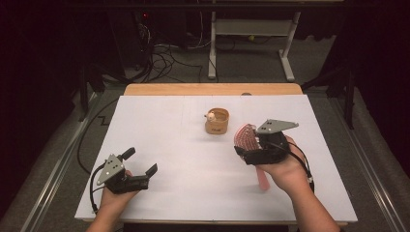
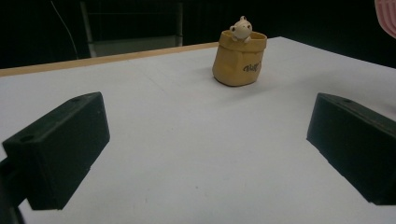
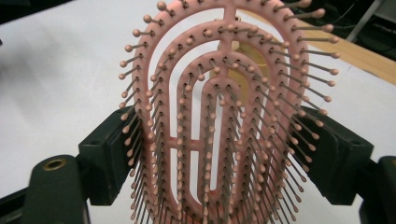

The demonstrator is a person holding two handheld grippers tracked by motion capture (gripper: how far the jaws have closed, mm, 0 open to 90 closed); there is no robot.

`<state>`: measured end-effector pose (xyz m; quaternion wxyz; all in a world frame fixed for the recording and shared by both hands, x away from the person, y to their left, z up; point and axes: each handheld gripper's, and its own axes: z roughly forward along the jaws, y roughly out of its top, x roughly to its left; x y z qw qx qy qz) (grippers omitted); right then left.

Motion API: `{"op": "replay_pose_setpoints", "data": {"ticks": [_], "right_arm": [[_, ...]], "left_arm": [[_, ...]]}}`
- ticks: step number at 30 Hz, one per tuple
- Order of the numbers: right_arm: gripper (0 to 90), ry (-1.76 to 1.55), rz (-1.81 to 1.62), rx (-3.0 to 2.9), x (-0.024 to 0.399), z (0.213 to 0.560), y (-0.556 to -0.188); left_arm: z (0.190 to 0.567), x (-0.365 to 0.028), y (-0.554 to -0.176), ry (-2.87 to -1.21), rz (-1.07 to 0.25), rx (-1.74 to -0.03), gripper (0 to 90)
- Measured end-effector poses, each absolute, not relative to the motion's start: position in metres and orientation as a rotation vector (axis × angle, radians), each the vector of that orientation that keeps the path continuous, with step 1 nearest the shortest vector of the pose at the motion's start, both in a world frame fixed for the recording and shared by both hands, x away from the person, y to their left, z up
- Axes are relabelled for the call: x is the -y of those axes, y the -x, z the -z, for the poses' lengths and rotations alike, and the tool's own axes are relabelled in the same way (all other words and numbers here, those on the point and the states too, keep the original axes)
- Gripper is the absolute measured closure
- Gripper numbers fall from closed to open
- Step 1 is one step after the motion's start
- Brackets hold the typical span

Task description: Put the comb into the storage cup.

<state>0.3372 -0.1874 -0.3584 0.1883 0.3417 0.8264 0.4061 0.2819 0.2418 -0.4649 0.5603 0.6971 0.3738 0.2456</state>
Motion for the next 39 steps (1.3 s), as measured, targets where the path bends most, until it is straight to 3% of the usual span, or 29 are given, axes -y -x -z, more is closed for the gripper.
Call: {"op": "replay_pose_setpoints", "data": {"ticks": [39], "right_arm": [[20.5, -0.961, -1.42, -1.97, 0.214, 0.364, -0.312]], "left_arm": [[0.466, -0.24, -0.282, -1.655, -0.573, -0.872, 0.0]]}}
